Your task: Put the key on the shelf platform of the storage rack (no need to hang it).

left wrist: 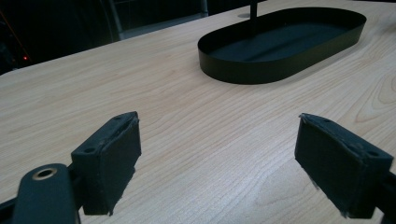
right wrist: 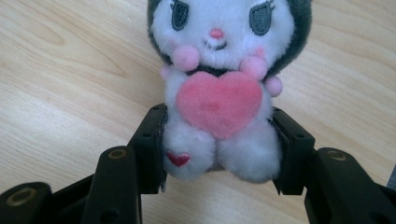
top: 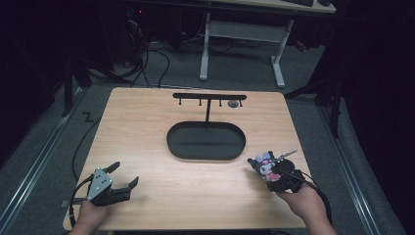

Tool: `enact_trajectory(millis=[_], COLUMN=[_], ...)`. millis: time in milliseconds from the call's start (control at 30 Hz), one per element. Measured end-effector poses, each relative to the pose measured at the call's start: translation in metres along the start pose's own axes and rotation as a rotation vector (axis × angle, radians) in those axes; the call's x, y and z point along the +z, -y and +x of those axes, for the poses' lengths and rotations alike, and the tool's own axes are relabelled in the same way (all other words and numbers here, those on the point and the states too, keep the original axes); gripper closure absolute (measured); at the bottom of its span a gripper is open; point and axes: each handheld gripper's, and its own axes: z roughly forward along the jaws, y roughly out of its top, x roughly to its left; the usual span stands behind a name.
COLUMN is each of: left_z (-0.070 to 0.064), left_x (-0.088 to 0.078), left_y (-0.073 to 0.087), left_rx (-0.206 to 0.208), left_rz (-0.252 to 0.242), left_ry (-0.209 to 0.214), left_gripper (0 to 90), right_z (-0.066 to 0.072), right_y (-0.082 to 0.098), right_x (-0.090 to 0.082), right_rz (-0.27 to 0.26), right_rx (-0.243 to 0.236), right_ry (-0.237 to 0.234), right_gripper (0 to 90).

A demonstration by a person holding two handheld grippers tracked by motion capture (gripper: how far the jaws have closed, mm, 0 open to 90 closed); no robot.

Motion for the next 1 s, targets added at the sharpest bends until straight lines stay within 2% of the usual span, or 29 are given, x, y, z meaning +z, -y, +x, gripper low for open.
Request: enact_trajectory(millis=[67, 233, 400, 833, 1000], left_z=[-0.001, 0.001, 0.000, 0.001, 0.001], left_x=[-0.001, -0.002, -0.001, -0.001, -0.002], left_y=[0.000, 0.001, 0.001, 0.001, 0.001], left_rx=[0.008, -0.007, 0.004, -0.001, -0.010], left_rz=[-0.005, -0.012, -0.006, -0.007, -0.014], left_ry=[0.005, 0.005, 0.006, 0.013, 0.012], left_gripper=[15.4, 15.4, 15.4, 15.4, 15.4], right_z=[0.002, 0.008, 0.012, 0.022, 0.023], right_y=[-0.004, -0.016, -0.028, -0.057, -0.062], right_x=[-0.001, -0.003, -0.006, -0.022, -0.022], right_rz=[-0.002, 0.004, -0.007, -0.062, -0.072], right_rx=[0.000, -0.024, -0.041, -0.055, -0.059], right_ry=[-0.007, -0.010, -0.021, -0.032, -0.033], right_gripper=[47.7, 47.7, 47.8, 47.9, 47.8])
